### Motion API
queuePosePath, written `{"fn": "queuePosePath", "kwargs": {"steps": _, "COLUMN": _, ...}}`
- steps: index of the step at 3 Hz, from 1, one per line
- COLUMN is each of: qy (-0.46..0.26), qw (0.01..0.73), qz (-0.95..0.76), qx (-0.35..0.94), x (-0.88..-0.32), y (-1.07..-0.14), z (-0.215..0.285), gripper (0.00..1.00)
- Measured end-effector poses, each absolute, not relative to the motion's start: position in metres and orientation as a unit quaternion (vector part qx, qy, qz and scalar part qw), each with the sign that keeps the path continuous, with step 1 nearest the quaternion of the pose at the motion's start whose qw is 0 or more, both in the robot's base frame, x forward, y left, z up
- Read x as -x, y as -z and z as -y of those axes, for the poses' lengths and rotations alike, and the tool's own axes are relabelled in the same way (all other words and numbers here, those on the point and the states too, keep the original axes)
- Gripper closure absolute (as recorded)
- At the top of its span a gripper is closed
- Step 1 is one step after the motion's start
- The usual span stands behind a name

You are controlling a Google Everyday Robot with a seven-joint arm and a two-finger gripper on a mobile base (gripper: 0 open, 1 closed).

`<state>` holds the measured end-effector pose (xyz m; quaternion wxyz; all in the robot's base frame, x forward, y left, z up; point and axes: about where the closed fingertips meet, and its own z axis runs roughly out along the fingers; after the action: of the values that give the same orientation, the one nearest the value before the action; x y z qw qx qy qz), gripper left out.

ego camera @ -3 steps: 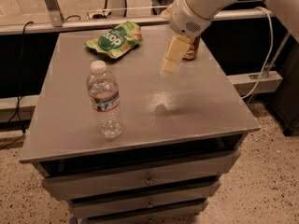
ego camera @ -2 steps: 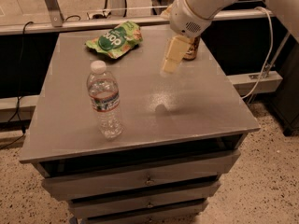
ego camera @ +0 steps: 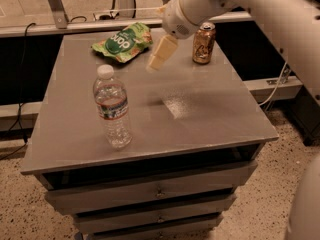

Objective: Pick green rice chip bag

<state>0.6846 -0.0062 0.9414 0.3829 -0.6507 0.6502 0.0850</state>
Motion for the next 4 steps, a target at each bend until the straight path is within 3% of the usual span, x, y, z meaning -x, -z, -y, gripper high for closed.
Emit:
{"fn": "queuePosePath", "kwargs": {"steps": 2, "qy": -0.12, "qw": 0.445, "qz": -0.646, "qx": 0.608, "x": -0.771, "y": -0.915, "z": -0.047, "gripper": 0.0}}
{"fn": "queuePosePath", "kwargs": {"steps": 4, "qy": -0.139, "qw": 0.449, "qz": -0.69, "qx": 0.55, "x": -0.838, "y": -0.866, "z": -0.054, "gripper": 0.0}}
